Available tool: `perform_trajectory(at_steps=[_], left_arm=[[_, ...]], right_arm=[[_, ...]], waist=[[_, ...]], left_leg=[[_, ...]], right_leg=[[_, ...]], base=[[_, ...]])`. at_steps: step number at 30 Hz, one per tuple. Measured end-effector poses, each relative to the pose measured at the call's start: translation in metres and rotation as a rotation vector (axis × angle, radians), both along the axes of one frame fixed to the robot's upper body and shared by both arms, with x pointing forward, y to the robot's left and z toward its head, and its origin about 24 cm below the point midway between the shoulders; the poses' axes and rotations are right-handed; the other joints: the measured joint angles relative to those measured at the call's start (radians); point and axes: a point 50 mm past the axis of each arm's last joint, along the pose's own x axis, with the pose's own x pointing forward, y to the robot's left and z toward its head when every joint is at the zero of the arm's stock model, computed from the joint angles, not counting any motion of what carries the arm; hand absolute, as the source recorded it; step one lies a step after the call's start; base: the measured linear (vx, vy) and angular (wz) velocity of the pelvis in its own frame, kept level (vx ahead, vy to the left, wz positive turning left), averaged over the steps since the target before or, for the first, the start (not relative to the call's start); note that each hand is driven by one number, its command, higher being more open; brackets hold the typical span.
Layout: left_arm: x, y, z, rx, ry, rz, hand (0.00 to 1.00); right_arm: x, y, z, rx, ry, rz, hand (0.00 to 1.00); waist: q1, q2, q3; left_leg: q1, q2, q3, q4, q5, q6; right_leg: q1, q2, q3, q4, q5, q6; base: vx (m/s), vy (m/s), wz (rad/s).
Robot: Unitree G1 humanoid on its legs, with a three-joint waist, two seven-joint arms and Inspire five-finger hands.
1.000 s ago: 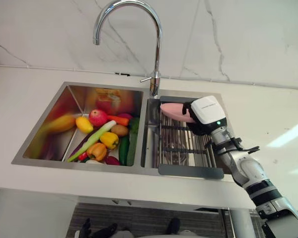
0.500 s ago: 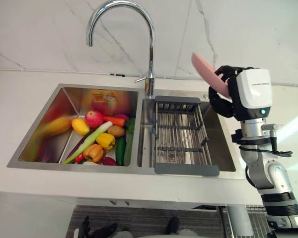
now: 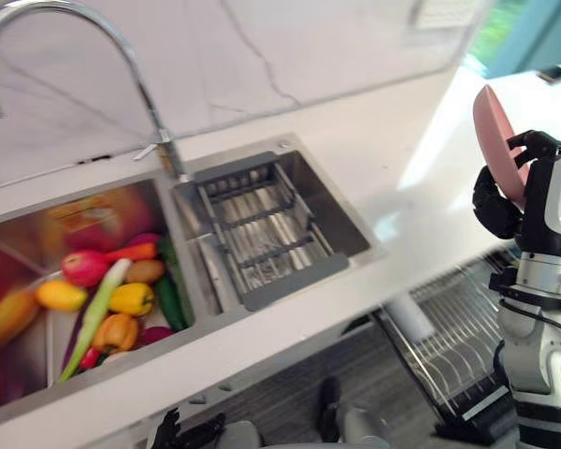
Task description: Walk over to the sink, pick up the cup, carry it to the dishwasher, place the cup inside the dishwasher, then close the dishwasher door
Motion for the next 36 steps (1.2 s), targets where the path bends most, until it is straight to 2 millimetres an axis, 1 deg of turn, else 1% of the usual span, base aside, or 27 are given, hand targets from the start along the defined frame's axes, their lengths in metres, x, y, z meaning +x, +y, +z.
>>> perform_trajectory(at_steps=[1, 2, 3, 4, 5, 6, 7, 8, 9, 10, 11, 12, 14, 16, 20, 23, 24, 26, 27, 28, 29, 30, 32, 34, 35, 36], left_arm=[[0.002, 0.005, 0.001, 0.013, -0.004, 0.017, 1.00], [0.005, 0.010, 0.002, 0.031, -0.004, 0.022, 1.00], [0.012, 0.020, 0.005, 0.061, -0.009, 0.016, 1.00], [0.015, 0.029, 0.007, 0.087, -0.008, 0.074, 1.00], [0.013, 0.034, 0.008, 0.098, 0.000, 0.121, 1.00], [0.010, 0.036, 0.008, 0.104, 0.008, 0.138, 1.00], [0.004, 0.039, 0.008, 0.112, 0.027, 0.144, 1.00], [0.000, 0.038, 0.006, 0.115, 0.048, 0.119, 1.00], [0.001, 0.035, 0.005, 0.111, 0.048, 0.096, 1.00], [0.005, 0.025, 0.004, 0.104, 0.035, 0.025, 1.00], [0.011, 0.011, 0.003, 0.085, 0.005, -0.025, 1.00], [0.015, 0.004, 0.002, 0.072, -0.013, -0.038, 1.00], [0.022, 0.002, 0.005, 0.076, -0.062, -0.073, 1.00], [0.027, 0.000, 0.007, 0.081, -0.088, -0.081, 1.00], [0.029, -0.001, 0.008, 0.084, -0.104, -0.085, 1.00], [0.031, -0.001, 0.008, 0.091, -0.105, -0.105, 1.00], [0.031, -0.001, 0.006, 0.089, -0.095, -0.107, 1.00], [0.032, -0.001, 0.006, 0.089, -0.098, -0.107, 1.00], [0.039, 0.000, 0.008, 0.089, -0.116, -0.107, 1.00], [0.042, 0.000, 0.008, 0.090, -0.122, -0.109, 1.00], [0.054, 0.001, 0.011, 0.093, -0.156, -0.111, 1.00], [0.061, 0.002, 0.013, 0.093, -0.176, -0.106, 1.00], [0.086, 0.002, 0.022, 0.096, -0.249, -0.108, 1.00], [0.099, 0.002, 0.027, 0.092, -0.298, -0.098, 1.00], [0.104, 0.002, 0.029, 0.082, -0.316, -0.077, 1.00], [0.106, 0.002, 0.030, 0.077, -0.324, -0.066, 1.00]], right_arm=[[0.008, 0.004, 0.000, -0.007, 0.003, 0.017, 0.00], [0.012, 0.006, 0.001, -0.018, 0.007, 0.020, 0.00], [0.014, 0.006, 0.000, -0.020, 0.013, 0.018, 0.00], [0.014, 0.005, 0.000, -0.022, 0.018, 0.013, 0.00], [0.014, 0.004, 0.000, -0.028, 0.028, 0.008, 0.00], [0.014, 0.002, 0.001, -0.035, 0.037, 0.003, 0.00], [0.014, -0.002, 0.002, -0.044, 0.058, -0.015, 0.00], [0.009, -0.013, 0.001, -0.036, 0.083, -0.066, 0.00], [0.006, -0.019, 0.000, -0.028, 0.091, -0.093, 0.00], [-0.001, -0.029, -0.001, -0.015, 0.106, -0.141, 0.00], [-0.005, -0.035, -0.002, -0.008, 0.117, -0.168, 0.00], [-0.006, -0.036, -0.003, -0.007, 0.123, -0.172, 0.00], [-0.008, -0.033, -0.002, -0.014, 0.127, -0.155, 0.00], [-0.008, -0.030, 0.000, -0.016, 0.121, -0.140, 0.00], [-0.009, -0.029, -0.008, 0.014, 0.161, -0.151, 0.00], [-0.019, -0.028, -0.026, 0.067, 0.214, -0.163, 0.00], [-0.026, -0.026, -0.042, 0.106, 0.266, -0.172, 0.00], [-0.029, -0.025, -0.051, 0.128, 0.292, -0.177, 0.00], [-0.031, -0.025, -0.060, 0.153, 0.320, -0.184, 0.00], [-0.031, -0.025, -0.061, 0.156, 0.322, -0.185, 0.00], [-0.030, -0.025, -0.064, 0.160, 0.329, -0.189, 0.00], [-0.028, -0.025, -0.064, 0.163, 0.329, -0.187, 0.00], [-0.014, -0.017, -0.067, 0.174, 0.331, -0.166, 0.00], [-0.001, -0.010, -0.067, 0.177, 0.332, -0.139, 0.00], [0.007, -0.006, -0.065, 0.176, 0.326, -0.124, 0.00], [0.012, -0.004, -0.063, 0.173, 0.320, -0.118, 0.00]], waist=[[0.007, -0.009, -0.001], [0.011, -0.024, -0.003], [0.018, -0.064, -0.004], [0.022, -0.088, -0.001], [0.023, -0.087, -0.002], [0.022, -0.085, -0.003], [0.017, -0.079, -0.006], [0.001, -0.074, -0.009], [-0.006, -0.074, -0.010], [-0.016, -0.073, -0.016], [-0.019, -0.071, -0.024], [-0.020, -0.071, -0.026], [-0.021, -0.062, -0.039], [-0.024, -0.057, -0.042], [-0.046, -0.054, -0.041], [-0.050, -0.054, -0.040], [-0.058, -0.051, -0.038], [-0.065, -0.049, -0.027], [-0.068, -0.047, -0.011], [-0.069, -0.047, -0.006], [-0.068, -0.046, 0.024], [-0.068, -0.045, 0.040], [-0.066, -0.045, 0.103], [-0.060, -0.043, 0.151], [-0.057, -0.039, 0.177], [-0.052, -0.039, 0.189]], left_leg=[[-0.007, 0.028, 0.031, 0.006, 0.004, -0.013], [-0.014, 0.039, 0.043, 0.010, 0.012, -0.027], [-0.020, 0.049, 0.063, 0.012, 0.024, -0.048], [-0.021, 0.065, 0.068, 0.025, 0.030, -0.078], [-0.014, 0.086, 0.064, 0.022, 0.043, -0.099], [-0.007, 0.095, 0.058, 0.015, 0.052, -0.114], [0.003, 0.107, 0.051, -0.007, 0.064, -0.128], [0.023, 0.101, 0.027, -0.065, 0.096, -0.134], [0.032, 0.093, 0.022, -0.090, 0.116, -0.138], [0.041, 0.077, 0.008, -0.138, 0.147, -0.143], [0.046, 0.065, 0.000, -0.166, 0.167, -0.142], [0.048, 0.061, -0.002, -0.175, 0.176, -0.139], [0.049, 0.060, -0.003, -0.190, 0.187, -0.140], [0.050, 0.055, -0.003, -0.195, 0.187, -0.140], [0.067, 0.044, -0.023, -0.208, 0.186, -0.141], [0.061, 0.027, -0.041, -0.232, 0.184, -0.144], [0.048, 0.016, -0.045, -0.231, 0.184, -0.143], [0.036, 0.007, -0.048, -0.226, 0.183, -0.141], [-0.001, -0.006, -0.055, -0.212, 0.181, -0.133], [-0.010, -0.008, -0.057, -0.208, 0.181, -0.131], [-0.047, -0.015, -0.068, -0.188, 0.178, -0.125], [-0.067, -0.018, -0.082, -0.179, 0.176, -0.122], [-0.149, -0.023, -0.098, -0.138, 0.172, -0.117], [-0.200, -0.023, -0.114, -0.113, 0.170, -0.114], [-0.233, -0.023, -0.139, -0.095, 0.167, -0.107], [-0.248, -0.023, -0.143, -0.088, 0.166, -0.107]], right_leg=[[0.016, -0.006, -0.001, -0.021, -0.001, 0.009], [0.030, -0.007, 0.011, -0.058, 0.005, 0.028], [0.072, -0.011, 0.038, -0.156, 0.055, 0.063], [0.123, 0.023, 0.086, -0.271, 0.081, 0.134], [0.155, 0.064, 0.090, -0.338, 0.084, 0.141], [0.170, 0.085, 0.097, -0.372, 0.088, 0.147], [0.189, 0.111, 0.100, -0.401, 0.090, 0.150], [0.211, 0.129, 0.085, -0.423, 0.090, 0.150], [0.220, 0.130, 0.075, -0.430, 0.090, 0.150], [0.229, 0.131, 0.063, -0.448, 0.091, 0.152], [0.232, 0.133, 0.063, -0.468, 0.100, 0.158], [0.235, 0.135, 0.063, -0.481, 0.108, 0.158], [0.238, 0.157, 0.083, -0.539, 0.148, 0.147], [0.238, 0.166, 0.108, -0.577, 0.179, 0.142], [0.231, 0.167, 0.139, -0.577, 0.195, 0.139], [0.197, 0.158, 0.169, -0.579, 0.214, 0.138], [0.182, 0.147, 0.175, -0.580, 0.224, 0.141], [0.171, 0.138, 0.177, -0.580, 0.232, 0.142], [0.137, 0.125, 0.185, -0.579, 0.248, 0.142], [0.130, 0.122, 0.186, -0.578, 0.250, 0.143], [0.104, 0.112, 0.185, -0.578, 0.260, 0.145], [0.091, 0.108, 0.184, -0.578, 0.265, 0.146], [0.029, 0.095, 0.182, -0.577, 0.283, 0.148], [-0.007, 0.093, 0.179, -0.577, 0.292, 0.146], [-0.028, 0.096, 0.175, -0.577, 0.297, 0.144], [-0.037, 0.098, 0.175, -0.577, 0.301, 0.140]], base=[[-0.03, -0.136, -0.96], [-0.02, -0.257, -0.91], [0.01, -0.372, -0.66], [0.03, -0.462, -0.56], [0.02, -0.414, -0.38], [0.02, -0.356, -0.30], [-0.01, -0.255, -0.04], [-0.01, -0.209, 0.16], [-0.03, -0.144, 0.46], [-0.05, -0.087, 0.37], [-0.07, -0.066, 0.26], [-0.09, -0.034, -0.04], [-0.10, -0.030, -0.25], [-0.11, 0.000, -0.37], [-0.09, 0.047, -0.24], [-0.10, 0.084, -0.27], [-0.08, 0.069, -0.10], [-0.07, 0.083, -0.06], [-0.07, 0.088, -0.06], [-0.10, 0.103, -0.02], [-0.08, 0.068, 0.07], [-0.11, 0.085, 0.11], [-0.11, 0.075, 0.10], [-0.08, 0.051, 0.12], [-0.06, 0.037, 0.11], [-0.03, 0.026, 0.09]])
